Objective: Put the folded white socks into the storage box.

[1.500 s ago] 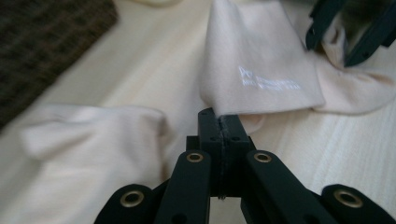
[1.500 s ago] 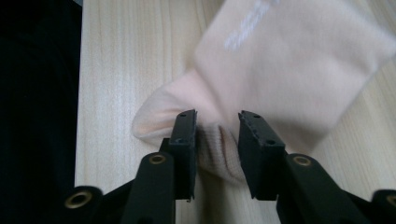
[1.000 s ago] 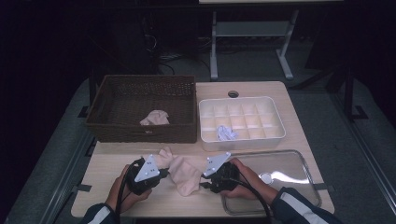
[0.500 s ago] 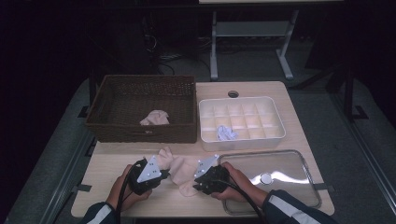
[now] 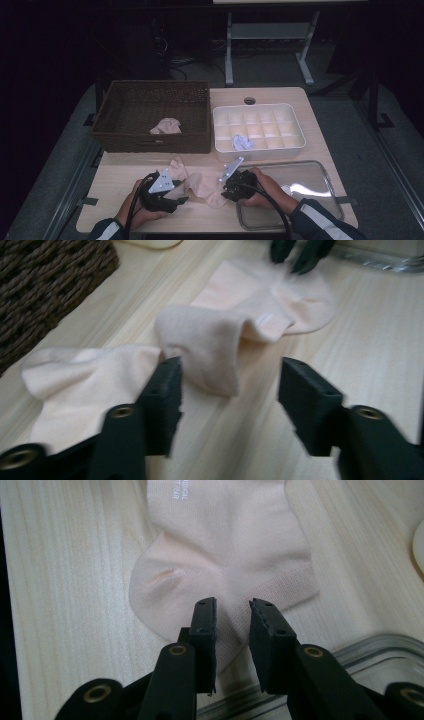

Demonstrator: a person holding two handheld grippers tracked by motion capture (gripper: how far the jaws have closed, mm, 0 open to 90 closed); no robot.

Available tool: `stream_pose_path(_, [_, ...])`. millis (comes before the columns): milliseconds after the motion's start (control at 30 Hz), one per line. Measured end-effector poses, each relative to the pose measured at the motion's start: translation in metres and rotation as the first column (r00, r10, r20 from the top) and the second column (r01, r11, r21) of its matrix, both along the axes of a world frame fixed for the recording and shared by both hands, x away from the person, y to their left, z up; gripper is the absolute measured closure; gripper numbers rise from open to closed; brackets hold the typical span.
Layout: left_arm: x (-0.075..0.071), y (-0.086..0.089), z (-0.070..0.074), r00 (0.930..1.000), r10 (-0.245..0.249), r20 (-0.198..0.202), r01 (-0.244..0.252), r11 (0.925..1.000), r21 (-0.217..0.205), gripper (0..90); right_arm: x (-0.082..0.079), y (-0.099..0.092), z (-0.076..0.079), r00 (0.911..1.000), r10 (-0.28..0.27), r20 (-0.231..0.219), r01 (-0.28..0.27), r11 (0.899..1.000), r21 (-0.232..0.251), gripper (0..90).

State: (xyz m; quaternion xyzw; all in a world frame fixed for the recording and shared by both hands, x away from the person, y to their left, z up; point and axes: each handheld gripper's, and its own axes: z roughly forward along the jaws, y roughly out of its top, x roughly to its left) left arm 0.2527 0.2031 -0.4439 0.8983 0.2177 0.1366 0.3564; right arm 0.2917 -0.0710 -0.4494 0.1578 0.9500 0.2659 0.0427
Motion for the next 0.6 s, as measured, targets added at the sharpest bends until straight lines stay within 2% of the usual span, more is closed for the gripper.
stream_pose_path(33, [0.001,-0.002,-0.002,0.9999,0.005,-0.014,-0.005,1.0000,0.001,32.3,0.000,0.000,0.000,1.0000,-0.003,-0.005,0.003,1.000,0.002,72.3])
stream_pose_path(133, [0.006,-0.010,-0.009,0.9999,0.007,-0.010,-0.006,0.9996,0.027,28.7,0.001,-0.002,0.000,0.9999,0.006,-0.015,-0.006,1.000,-0.003,73.1])
stream_pose_path(233, [0.009,-0.015,-0.013,0.9998,0.013,-0.013,-0.013,0.9991,0.040,32.1,0.001,-0.002,0.000,0.9997,0.012,-0.022,-0.012,1.000,-0.002,73.7])
stream_pose_path(267, [0.010,-0.018,-0.015,0.9998,0.021,0.002,-0.021,0.9979,0.061,32.1,0.001,-0.003,0.000,0.9996,0.017,-0.023,-0.017,1.000,-0.001,74.8])
stream_pose_path(300, [0.012,-0.018,-0.016,0.9989,0.032,0.033,-0.035,0.9958,0.084,46.0,0.000,-0.003,0.000,0.9993,0.028,-0.023,-0.028,1.000,-0.004,75.3])
stream_pose_path(333, [0.012,-0.016,-0.015,0.9976,0.041,0.056,-0.047,0.9943,0.096,49.2,-0.001,-0.003,0.000,0.9992,0.032,-0.025,-0.032,0.999,-0.005,75.6])
stream_pose_path(367, [0.011,-0.014,-0.013,0.9950,0.057,0.081,-0.065,0.9925,0.104,56.8,-0.001,-0.003,0.001,0.9988,0.039,-0.029,-0.039,0.999,-0.007,75.6])
stream_pose_path(433, [0.011,-0.007,-0.009,0.9881,0.094,0.122,-0.105,0.9906,0.088,61.2,-0.001,-0.004,0.001,0.9982,0.049,-0.034,-0.050,0.999,-0.009,75.8])
stream_pose_path(500, [0.010,0.003,-0.002,0.9749,0.139,0.174,-0.155,0.9846,0.081,65.1,-0.001,-0.004,0.001,0.9972,0.066,-0.036,-0.066,0.998,-0.011,76.5])
stream_pose_path(533, [0.010,0.007,0.000,0.9708,0.155,0.183,-0.170,0.9830,0.069,64.6,-0.002,-0.004,0.001,0.9963,0.078,-0.036,-0.078,0.997,-0.014,76.7])
stream_pose_path(600, [0.011,0.016,0.005,0.9658,0.192,0.174,-0.200,0.9794,0.028,62.7,-0.003,-0.004,0.001,0.9958,0.084,-0.036,-0.085,0.996,-0.017,76.6])
